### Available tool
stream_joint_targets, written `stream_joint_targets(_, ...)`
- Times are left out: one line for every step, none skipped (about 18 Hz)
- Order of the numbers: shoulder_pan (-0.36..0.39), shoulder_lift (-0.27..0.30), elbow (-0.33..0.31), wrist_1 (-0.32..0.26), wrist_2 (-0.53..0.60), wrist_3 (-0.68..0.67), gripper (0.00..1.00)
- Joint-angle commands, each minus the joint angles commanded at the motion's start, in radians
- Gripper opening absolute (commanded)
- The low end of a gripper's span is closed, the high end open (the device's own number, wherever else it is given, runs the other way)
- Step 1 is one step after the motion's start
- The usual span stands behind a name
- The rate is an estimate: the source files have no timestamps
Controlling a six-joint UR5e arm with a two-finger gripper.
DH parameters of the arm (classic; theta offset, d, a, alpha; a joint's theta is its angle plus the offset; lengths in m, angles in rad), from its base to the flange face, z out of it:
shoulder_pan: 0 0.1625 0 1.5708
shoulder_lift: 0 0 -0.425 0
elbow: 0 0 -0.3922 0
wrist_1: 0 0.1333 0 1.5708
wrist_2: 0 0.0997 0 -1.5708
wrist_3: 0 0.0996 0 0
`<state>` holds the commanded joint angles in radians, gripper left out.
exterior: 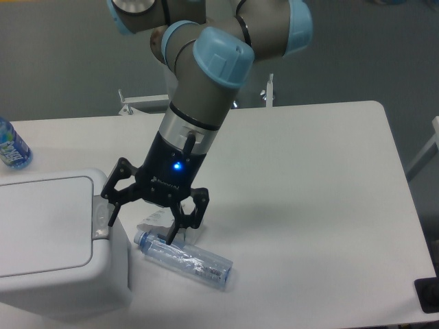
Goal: Open the trash can
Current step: 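Push the gripper fingers against the lid edge to flip it open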
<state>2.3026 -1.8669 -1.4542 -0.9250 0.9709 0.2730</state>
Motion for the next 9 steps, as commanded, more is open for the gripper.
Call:
stream_joint_targets(-0.006,0.002,-0.003,0.002,0.012,0.003,1.00)
stream_joint_targets(-0.008,0.002,-0.003,0.000,0.023,0.005,1.00)
stream_joint_targets(-0.008,0.002,-0.005,0.000,0.032,0.005,1.00)
stream_joint_targets(-0.008,0.002,-0.003,0.002,0.040,0.005,1.00)
stream_joint_targets(-0.008,0.000,-0.003,0.003,0.045,0.005,1.00)
stream_joint_targets(-0.008,0.000,-0.003,0.003,0.045,0.005,1.00)
stream_joint_targets(-0.008,-0.002,-0.003,0.003,0.046,0.005,1.00)
stream_joint_targets(-0.008,0.000,-0.005,0.002,0.046,0.005,1.00)
stream_joint_targets(-0.008,-0.002,-0.003,0.002,0.046,0.005,1.00)
